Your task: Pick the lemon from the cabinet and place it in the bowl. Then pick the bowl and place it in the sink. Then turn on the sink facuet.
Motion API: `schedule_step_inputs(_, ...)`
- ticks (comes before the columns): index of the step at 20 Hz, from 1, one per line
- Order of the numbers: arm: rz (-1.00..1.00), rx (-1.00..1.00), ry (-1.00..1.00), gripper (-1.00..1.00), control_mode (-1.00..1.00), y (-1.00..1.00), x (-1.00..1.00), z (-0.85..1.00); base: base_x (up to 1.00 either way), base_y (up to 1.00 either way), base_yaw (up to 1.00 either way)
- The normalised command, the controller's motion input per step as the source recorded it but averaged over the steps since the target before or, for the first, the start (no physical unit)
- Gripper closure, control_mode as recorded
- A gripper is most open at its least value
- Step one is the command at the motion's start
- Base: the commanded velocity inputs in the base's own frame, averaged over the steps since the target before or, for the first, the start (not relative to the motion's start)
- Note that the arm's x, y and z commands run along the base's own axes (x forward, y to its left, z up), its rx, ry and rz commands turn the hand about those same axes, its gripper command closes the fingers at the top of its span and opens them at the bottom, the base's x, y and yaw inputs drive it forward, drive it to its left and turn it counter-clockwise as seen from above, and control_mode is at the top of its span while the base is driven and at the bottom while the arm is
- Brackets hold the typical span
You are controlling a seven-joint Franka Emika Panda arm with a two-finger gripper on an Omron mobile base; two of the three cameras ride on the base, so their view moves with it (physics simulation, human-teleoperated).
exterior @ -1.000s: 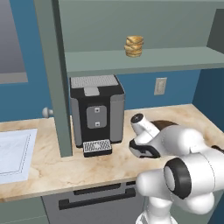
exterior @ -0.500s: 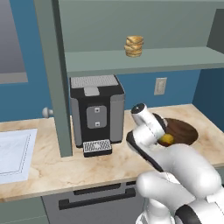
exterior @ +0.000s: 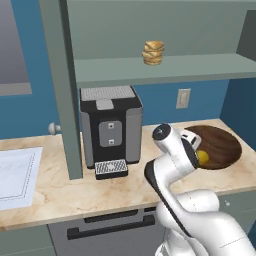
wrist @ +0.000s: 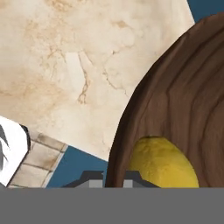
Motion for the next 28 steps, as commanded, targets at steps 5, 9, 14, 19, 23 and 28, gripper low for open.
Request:
schedule_step_inputs(5, 0.27, 0.00, -0.12, 1.00, -1.00, -0.04, -0.99, 0.59, 0.00, 0.00, 0.00)
schedule_step_inputs(9, 0.32, 0.00, 0.00, 1.00, -1.00, 0.00, -0.65, 0.88, 0.00, 0.00, 0.00)
schedule_step_inputs(14, 0.39, 0.00, 0.00, 1.00, -1.00, -0.09, -0.77, 0.73, 0.00, 0.00, 0.00)
schedule_step_inputs(19, 0.44, 0.00, -0.05, 1.00, -1.00, -0.08, -0.80, 0.12, 0.00, 0.00, 0.00)
schedule_step_inputs(23, 0.38, 0.00, -0.01, 1.00, -1.00, 0.00, -0.59, 0.00, 0.00, 0.00, 0.00)
schedule_step_inputs(28, 0.11, 0.00, 0.00, 1.00, -1.00, 0.01, -0.17, 0.00, 0.00, 0.00, 0.00)
